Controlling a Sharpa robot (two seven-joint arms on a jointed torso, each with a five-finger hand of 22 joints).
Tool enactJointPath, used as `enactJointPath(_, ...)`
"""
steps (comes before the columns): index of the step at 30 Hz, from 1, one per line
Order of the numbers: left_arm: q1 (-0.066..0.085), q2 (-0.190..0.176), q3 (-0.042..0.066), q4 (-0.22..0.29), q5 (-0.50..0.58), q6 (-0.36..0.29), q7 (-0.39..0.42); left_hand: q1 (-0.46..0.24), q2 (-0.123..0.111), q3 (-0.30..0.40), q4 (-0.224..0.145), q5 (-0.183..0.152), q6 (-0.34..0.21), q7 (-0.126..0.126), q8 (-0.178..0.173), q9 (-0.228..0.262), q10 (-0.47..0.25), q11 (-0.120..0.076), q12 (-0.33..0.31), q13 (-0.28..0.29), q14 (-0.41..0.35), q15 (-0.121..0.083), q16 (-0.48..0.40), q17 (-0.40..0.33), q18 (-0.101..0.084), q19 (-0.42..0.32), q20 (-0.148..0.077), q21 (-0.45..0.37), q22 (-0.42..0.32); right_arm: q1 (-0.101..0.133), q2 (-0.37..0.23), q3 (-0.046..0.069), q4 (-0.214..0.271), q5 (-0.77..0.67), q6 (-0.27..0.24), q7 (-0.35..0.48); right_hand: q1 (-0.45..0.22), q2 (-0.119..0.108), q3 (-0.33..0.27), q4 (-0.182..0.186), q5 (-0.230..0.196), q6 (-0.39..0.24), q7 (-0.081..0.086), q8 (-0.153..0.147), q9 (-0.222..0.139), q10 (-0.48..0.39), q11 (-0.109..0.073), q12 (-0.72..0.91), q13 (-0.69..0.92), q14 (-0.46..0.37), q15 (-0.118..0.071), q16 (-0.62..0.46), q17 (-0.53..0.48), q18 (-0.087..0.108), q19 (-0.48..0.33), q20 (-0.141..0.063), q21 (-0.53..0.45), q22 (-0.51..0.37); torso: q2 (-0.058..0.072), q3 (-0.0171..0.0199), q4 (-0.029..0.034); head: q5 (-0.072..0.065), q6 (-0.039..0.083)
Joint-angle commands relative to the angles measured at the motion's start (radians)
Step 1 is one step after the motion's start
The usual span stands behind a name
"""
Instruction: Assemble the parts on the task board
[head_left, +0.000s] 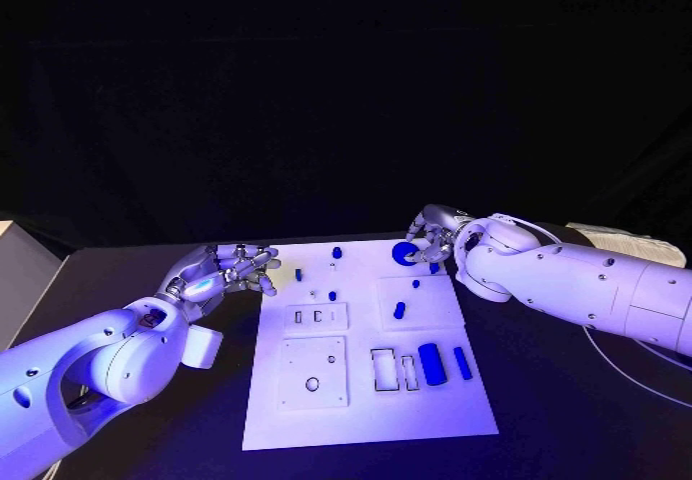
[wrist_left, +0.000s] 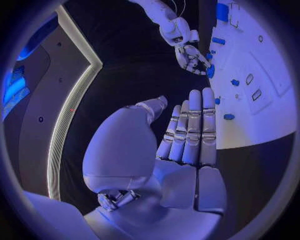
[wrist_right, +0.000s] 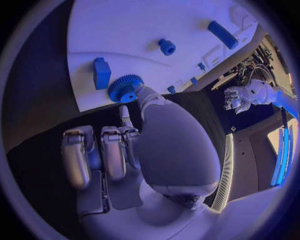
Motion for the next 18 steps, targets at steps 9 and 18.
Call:
enactJointPath(9, 0.0, 0.004, 0.001, 0.0, -0.006, 0.02, 0.006, -0.006, 0.004, 0.005, -0.002, 0.001, 0.001, 0.006, -0.003, 0.001, -0.002, 0.003, -0.004, 0.001, -0.005, 0.002, 0.004, 0.001, 0.01, -0.008, 0.001, 0.003, 0.001, -0.001, 0.013, -0.002, -0.016, -0.019, 0.045, -0.012, -0.007, 0.001, -0.006, 0.0, 0.003, -0.008, -0.003, 0.004, 0.001, 0.102, 0.006, 0.003, 0.26, 0.097, 0.008, 0.006, 0.217, -0.006, 0.105, 0.009, 0.002, 0.263, 0.0, 0.0001, 0.0011, -0.002, -0.004)
enactJointPath(18, 0.0, 0.003, 0.001, 0.0, -0.006, 0.019, 0.005, -0.006, 0.004, 0.005, -0.002, 0.001, 0.001, 0.006, -0.003, 0.001, -0.002, 0.003, -0.004, 0.001, -0.005, 0.002, 0.004, 0.001, 0.01, -0.008, 0.001, 0.003, 0.001, -0.008, 0.02, -0.005, -0.018, -0.021, 0.068, -0.014, -0.004, 0.006, -0.006, -0.001, 0.013, -0.004, -0.003, 0.007, 0.003, 0.102, 0.006, 0.003, 0.26, 0.097, 0.009, 0.007, 0.219, -0.006, 0.105, 0.011, 0.002, 0.263, 0.002, 0.0015, 0.0001, 0.002, -0.006)
